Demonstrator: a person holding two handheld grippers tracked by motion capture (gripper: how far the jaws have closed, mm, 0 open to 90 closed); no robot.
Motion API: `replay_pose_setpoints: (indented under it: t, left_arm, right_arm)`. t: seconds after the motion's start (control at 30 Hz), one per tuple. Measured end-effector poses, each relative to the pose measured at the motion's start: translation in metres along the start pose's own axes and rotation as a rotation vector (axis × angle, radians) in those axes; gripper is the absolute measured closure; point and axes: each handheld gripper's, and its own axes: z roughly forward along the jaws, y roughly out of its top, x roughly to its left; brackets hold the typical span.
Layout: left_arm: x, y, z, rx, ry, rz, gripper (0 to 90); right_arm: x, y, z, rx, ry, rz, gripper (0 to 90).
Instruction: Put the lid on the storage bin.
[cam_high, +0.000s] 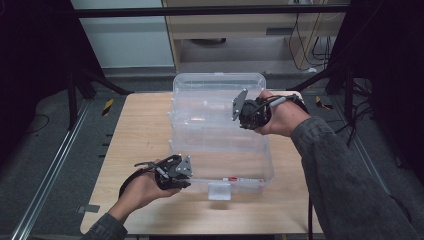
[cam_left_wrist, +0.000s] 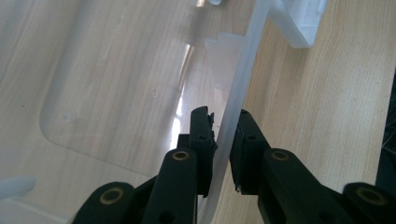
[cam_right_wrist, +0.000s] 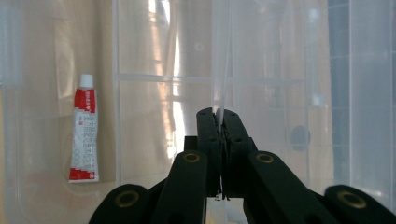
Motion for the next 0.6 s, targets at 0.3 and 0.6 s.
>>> replay_pose_setpoints:
  t: [0.3, 0.6]
  left_arm:
    - [-0.002, 0.002, 0.001, -0.002, 0.013, -0.007, 80.6]
    - [-0.004, 0.001, 0.002, -0.010, 0.024, 0.002, 80.4]
  right_arm:
    - [0.004, 0.004, -0.001, -0.012, -0.004, -0.017, 88.9]
    - [0.021, 0.000, -0.007, -0.054, 0.003, -0.033, 89.2]
